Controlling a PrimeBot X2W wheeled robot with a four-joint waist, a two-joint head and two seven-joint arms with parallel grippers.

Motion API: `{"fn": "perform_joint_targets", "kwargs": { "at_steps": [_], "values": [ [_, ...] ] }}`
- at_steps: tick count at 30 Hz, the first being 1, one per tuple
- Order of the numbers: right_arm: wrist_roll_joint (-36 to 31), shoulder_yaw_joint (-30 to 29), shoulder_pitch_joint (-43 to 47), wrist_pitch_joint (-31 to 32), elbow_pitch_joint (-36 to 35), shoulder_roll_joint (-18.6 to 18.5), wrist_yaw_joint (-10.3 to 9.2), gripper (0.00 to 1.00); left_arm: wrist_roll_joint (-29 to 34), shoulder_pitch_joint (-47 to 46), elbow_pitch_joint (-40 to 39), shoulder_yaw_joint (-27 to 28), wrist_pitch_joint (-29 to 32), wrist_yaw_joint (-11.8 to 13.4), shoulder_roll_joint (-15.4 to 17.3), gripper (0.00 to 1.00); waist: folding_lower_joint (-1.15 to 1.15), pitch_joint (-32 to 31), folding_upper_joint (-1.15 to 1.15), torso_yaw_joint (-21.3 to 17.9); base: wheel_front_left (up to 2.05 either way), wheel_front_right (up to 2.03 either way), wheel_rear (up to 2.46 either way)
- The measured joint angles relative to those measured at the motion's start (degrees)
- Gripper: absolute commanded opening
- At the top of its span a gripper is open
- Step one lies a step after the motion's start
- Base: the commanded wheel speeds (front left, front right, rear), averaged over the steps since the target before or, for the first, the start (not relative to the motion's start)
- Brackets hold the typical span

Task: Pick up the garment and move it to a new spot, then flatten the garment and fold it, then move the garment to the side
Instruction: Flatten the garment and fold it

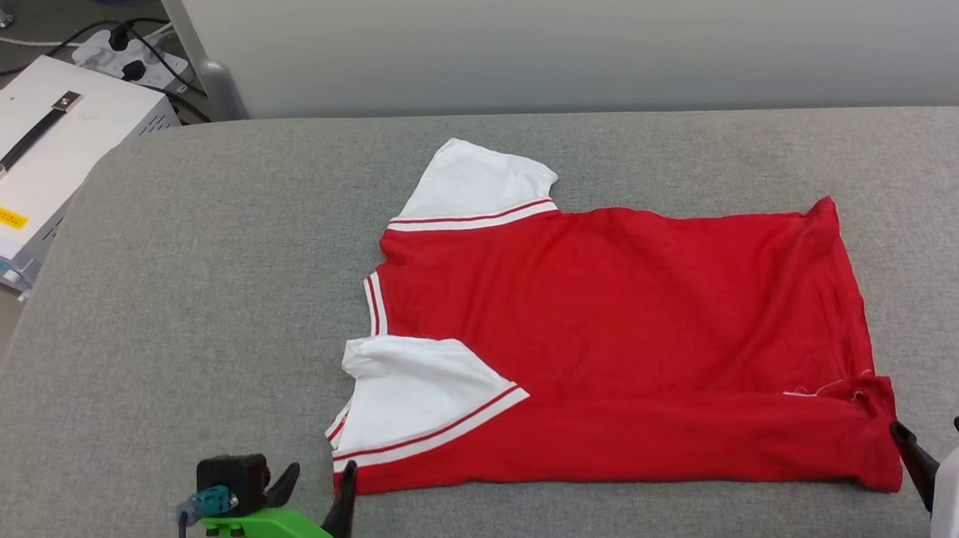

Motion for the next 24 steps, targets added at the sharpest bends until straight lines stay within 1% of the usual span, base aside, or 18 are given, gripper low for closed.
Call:
{"fn": "perform_joint_targets", "kwargs": {
  "at_steps": [3,6,12,24],
  "values": [
    [0.4,-0.6,0.7,0.0,-0.9,1.6,0.0,1.0,-0.4,0.7,-1.9,-0.9,2.9,0.9,0.3,1.0,0.0,0.7,0.0,-0.1,0.0,0.0,0.0],
    [0.5,-0.5,1.0,-0.2,-1.7,2.5,0.0,1.0,-0.4,0.7,-2.9,-0.8,3.6,2.1,0.5,1.0,0.0,1.5,0.0,-0.5,0.0,0.0,0.0],
    [1.0,-0.2,1.0,-1.4,-2.3,2.8,0.0,1.0,0.8,0.1,-1.3,-1.2,5.7,4.6,0.9,1.0,0.0,3.7,0.0,-1.6,0.0,0.0,0.0],
    [1.3,1.3,0.6,-4.1,-0.2,2.4,0.0,1.0,0.8,-3.5,3.4,-2.0,6.9,4.5,0.6,1.0,0.0,8.0,0.0,-3.5,0.0,0.0,0.0]
  ]
}}
